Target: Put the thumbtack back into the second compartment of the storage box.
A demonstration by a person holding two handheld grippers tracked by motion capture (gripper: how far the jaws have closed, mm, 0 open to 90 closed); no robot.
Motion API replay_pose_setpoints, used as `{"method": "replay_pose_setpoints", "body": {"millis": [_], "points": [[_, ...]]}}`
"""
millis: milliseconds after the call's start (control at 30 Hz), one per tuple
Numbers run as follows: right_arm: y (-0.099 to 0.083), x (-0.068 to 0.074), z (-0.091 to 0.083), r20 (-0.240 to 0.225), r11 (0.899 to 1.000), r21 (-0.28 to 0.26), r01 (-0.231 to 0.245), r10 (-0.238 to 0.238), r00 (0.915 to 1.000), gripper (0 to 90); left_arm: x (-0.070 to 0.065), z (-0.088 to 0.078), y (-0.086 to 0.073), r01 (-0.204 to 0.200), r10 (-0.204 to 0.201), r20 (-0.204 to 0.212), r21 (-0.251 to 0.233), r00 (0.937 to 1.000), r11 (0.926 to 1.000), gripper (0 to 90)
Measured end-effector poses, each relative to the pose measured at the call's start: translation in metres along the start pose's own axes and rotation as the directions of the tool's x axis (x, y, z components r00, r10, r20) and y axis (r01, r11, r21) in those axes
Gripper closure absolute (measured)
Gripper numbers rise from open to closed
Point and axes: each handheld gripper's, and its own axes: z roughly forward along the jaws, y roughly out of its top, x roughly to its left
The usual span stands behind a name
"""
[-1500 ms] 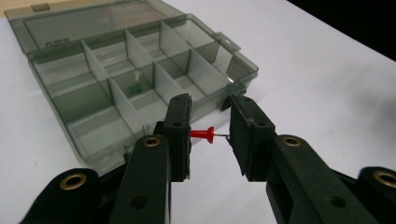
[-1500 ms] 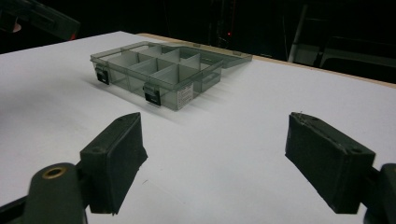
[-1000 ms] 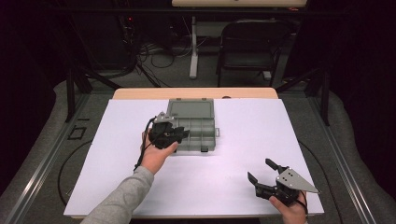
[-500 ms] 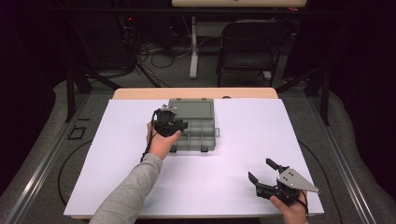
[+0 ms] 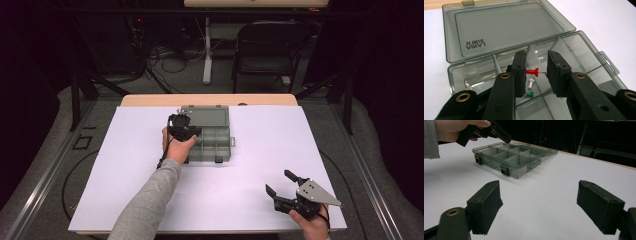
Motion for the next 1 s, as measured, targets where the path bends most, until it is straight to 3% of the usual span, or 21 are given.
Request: {"method": "replay_pose_setpoints", "body": {"millis": [467,733,867,933,1000], "points": [[0.0,0.0,0.0,0.001,1.0,0.004,-0.001,0.001,1.0,18.9,0.003,0.0,0.0,0.0,-0.001,-0.013,-0.013,0.9999,0.9999,68.5],[0.0,0.0,0.0,0.004,1.0,0.004,-0.007,0.007,1.0,18.9,0.002,-0.004,0.001,-0.041,0.041,-0.007,-0.091,0.9991,0.995,45.4],[-0.001,0.0,-0.001,0.006,1.0,0.005,-0.009,0.009,0.9999,18.9,0.001,-0.017,0.002,-0.073,0.073,-0.005,-0.111,0.9973,0.9911,38.1],[-0.001,0.0,-0.001,0.007,1.0,0.006,-0.011,0.011,0.9999,18.9,0.001,-0.028,0.0,-0.095,0.094,-0.012,-0.146,0.9955,0.9848,35.2],[-0.001,0.0,-0.002,0.008,1.0,0.005,-0.009,0.009,0.9999,18.9,0.001,-0.038,-0.003,-0.103,0.105,0.006,-0.161,0.9945,0.9816,34.0]]}}
